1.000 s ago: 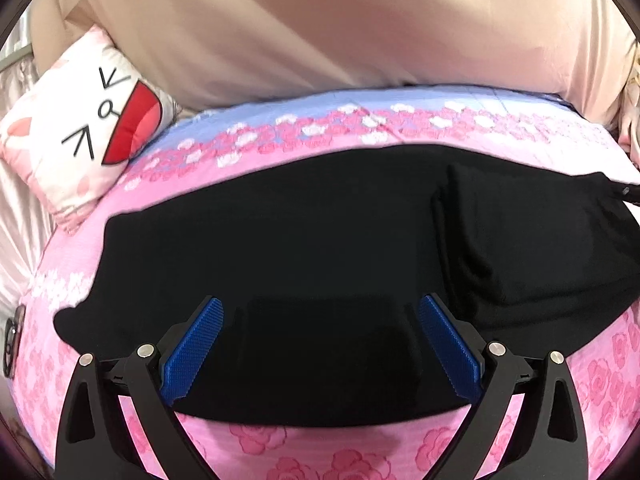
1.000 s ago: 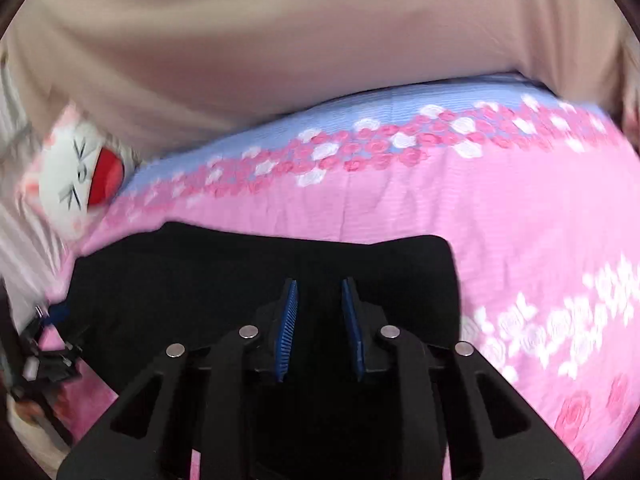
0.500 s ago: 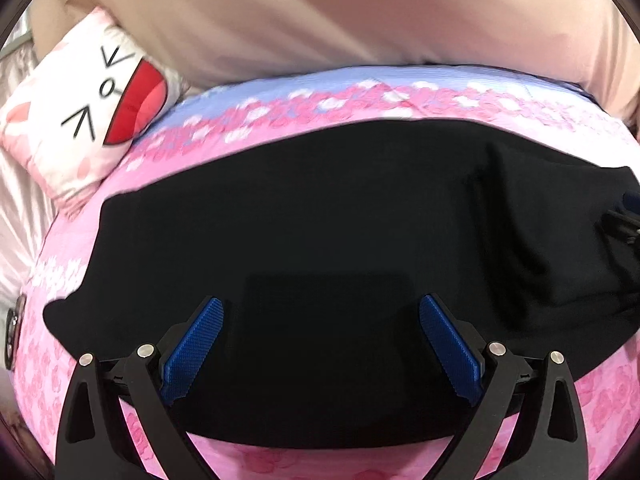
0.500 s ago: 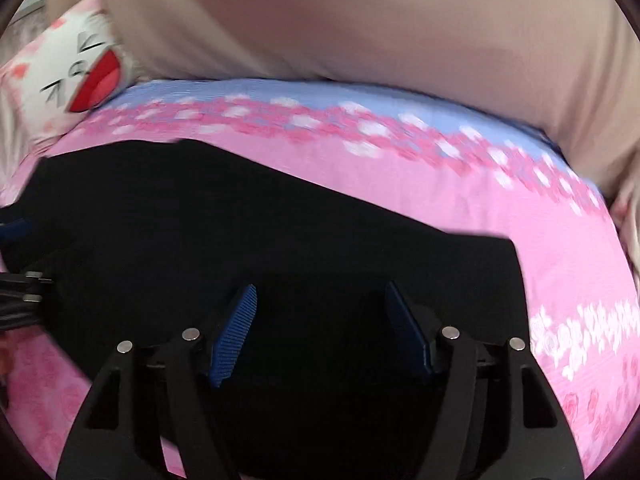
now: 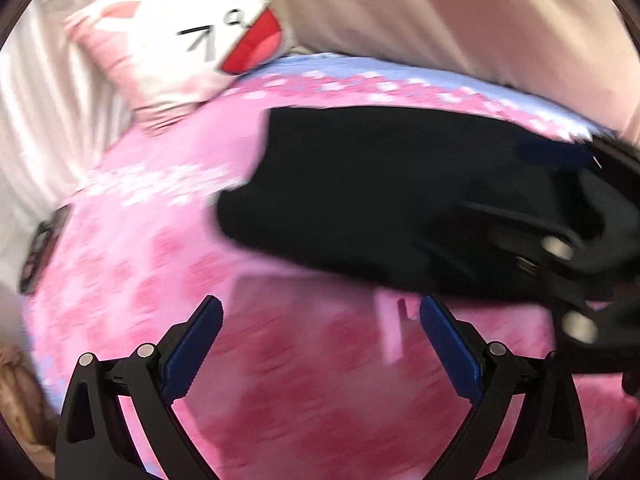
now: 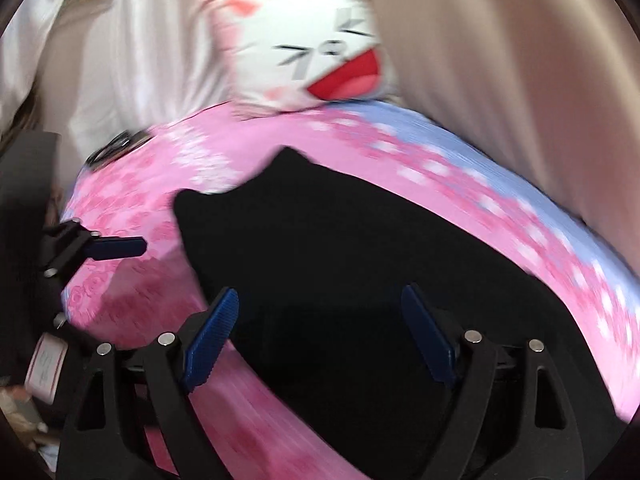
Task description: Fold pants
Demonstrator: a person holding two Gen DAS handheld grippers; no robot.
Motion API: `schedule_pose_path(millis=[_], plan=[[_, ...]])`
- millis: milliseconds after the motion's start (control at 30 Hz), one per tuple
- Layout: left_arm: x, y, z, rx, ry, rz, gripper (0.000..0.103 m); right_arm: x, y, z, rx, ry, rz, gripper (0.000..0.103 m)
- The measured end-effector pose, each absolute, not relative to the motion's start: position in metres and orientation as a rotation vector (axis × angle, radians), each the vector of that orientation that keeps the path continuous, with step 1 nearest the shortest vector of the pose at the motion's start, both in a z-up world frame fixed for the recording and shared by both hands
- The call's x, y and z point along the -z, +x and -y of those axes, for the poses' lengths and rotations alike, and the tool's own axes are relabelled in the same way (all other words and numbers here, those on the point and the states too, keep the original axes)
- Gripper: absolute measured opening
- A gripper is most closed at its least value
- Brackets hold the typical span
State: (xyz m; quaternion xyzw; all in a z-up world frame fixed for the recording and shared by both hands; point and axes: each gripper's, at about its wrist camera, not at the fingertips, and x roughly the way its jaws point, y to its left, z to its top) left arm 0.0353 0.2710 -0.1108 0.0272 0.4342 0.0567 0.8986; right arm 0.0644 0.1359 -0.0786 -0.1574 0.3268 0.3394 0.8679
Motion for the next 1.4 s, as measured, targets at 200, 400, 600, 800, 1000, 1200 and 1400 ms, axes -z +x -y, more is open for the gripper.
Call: schedule_pose_path(millis=[200, 400, 600, 800, 1000, 1200, 1400], plan=[[0.116, 0.018, -0.319, -0.255, 0.048, -0.908, 0.098, 0.099, 0.063, -0.218, -0.788, -0.451, -0.699, 0.082], [0.124, 0.02, -0.329, -0.272, 0.081, -0.912, 0.098, 0.127, 0.083, -0.258, -0.763, -0.521, -0.747, 0.084], [0.124, 0.024, -0.329, -0.254, 0.085, -0.905, 0.098, 0.118, 0.103, -0.252, -0.729, -0.423, -0.775, 0.039], [0.107, 0.029, -0.311, -0.222, 0.089, -0.862, 0.098, 0.08, 0.12, -0.176, -0.788, -0.031, -0.799, 0.015], [0.079, 0.043, -0.267, -0.123, 0.105, -0.788, 0.098, 0.035, 0.113, -0.05, -0.731, 0.262, -0.72, 0.015], [0.05, 0.064, -0.182, 0.064, 0.144, -0.723, 0.098, 0.012, 0.08, 0.09, -0.556, 0.428, -0.624, 0.015], [0.042, 0.074, -0.071, 0.268, 0.232, -0.701, 0.098, 0.02, 0.04, 0.207, -0.347, 0.507, -0.589, 0.015]])
